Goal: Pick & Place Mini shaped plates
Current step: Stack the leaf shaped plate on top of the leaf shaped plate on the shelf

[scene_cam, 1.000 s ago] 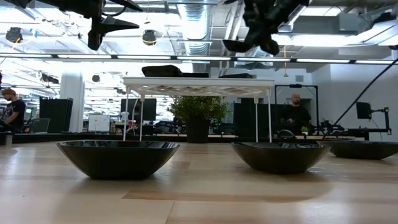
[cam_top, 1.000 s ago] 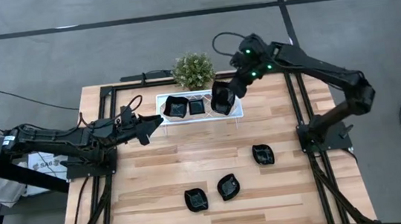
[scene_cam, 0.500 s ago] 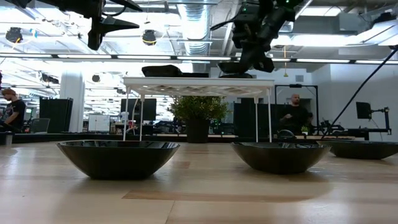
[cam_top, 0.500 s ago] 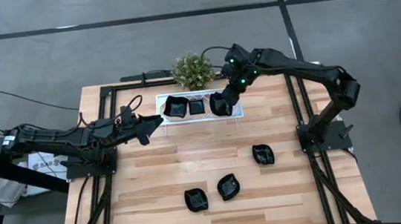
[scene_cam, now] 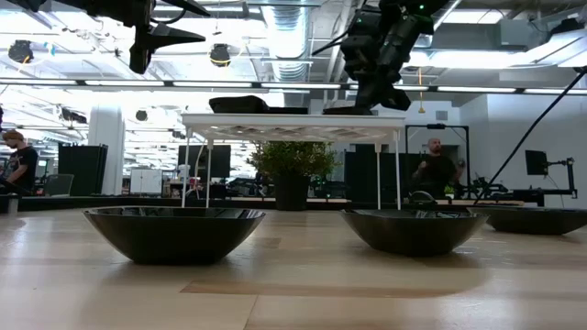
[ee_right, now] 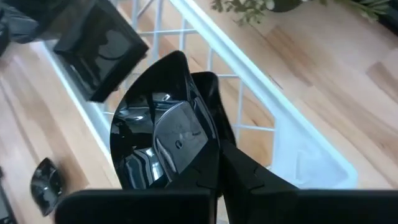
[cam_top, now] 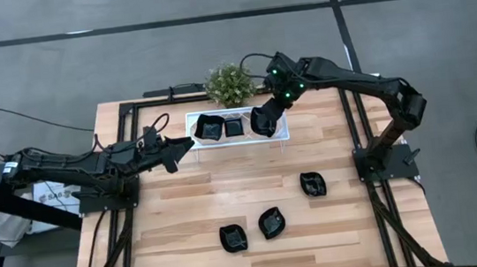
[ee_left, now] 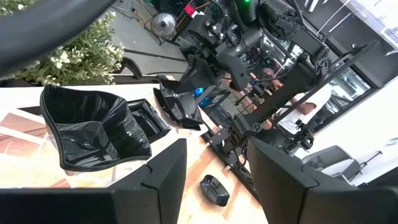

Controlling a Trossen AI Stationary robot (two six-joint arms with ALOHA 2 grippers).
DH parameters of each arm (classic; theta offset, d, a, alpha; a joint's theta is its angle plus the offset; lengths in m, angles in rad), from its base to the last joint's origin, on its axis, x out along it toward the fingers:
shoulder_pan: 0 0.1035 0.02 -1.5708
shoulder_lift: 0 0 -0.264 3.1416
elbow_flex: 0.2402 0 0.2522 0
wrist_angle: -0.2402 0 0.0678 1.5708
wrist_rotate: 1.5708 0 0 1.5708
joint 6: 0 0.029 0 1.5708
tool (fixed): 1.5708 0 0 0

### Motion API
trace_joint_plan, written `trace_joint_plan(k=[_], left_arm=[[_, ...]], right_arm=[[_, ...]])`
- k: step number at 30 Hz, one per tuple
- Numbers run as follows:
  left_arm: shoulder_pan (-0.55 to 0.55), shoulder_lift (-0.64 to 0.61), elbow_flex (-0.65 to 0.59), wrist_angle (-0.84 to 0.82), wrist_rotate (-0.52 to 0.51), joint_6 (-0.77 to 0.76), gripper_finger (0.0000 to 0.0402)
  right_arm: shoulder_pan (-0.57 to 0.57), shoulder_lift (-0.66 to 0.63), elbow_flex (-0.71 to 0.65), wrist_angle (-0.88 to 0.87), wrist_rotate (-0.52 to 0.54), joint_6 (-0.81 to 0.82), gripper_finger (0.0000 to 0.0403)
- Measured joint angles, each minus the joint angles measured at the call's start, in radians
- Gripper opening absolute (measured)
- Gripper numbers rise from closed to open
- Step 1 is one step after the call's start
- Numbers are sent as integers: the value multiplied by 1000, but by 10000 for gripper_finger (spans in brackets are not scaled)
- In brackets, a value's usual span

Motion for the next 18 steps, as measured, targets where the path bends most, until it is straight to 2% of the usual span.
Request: trace_joint_plan(k=[9,18], left_arm=[[0,0,0,0,0,0,172],[0,0,0,0,0,0,172]], right_arm=[[1,0,0,-1,43,48,11],[9,-2,0,-13,37,50,71]])
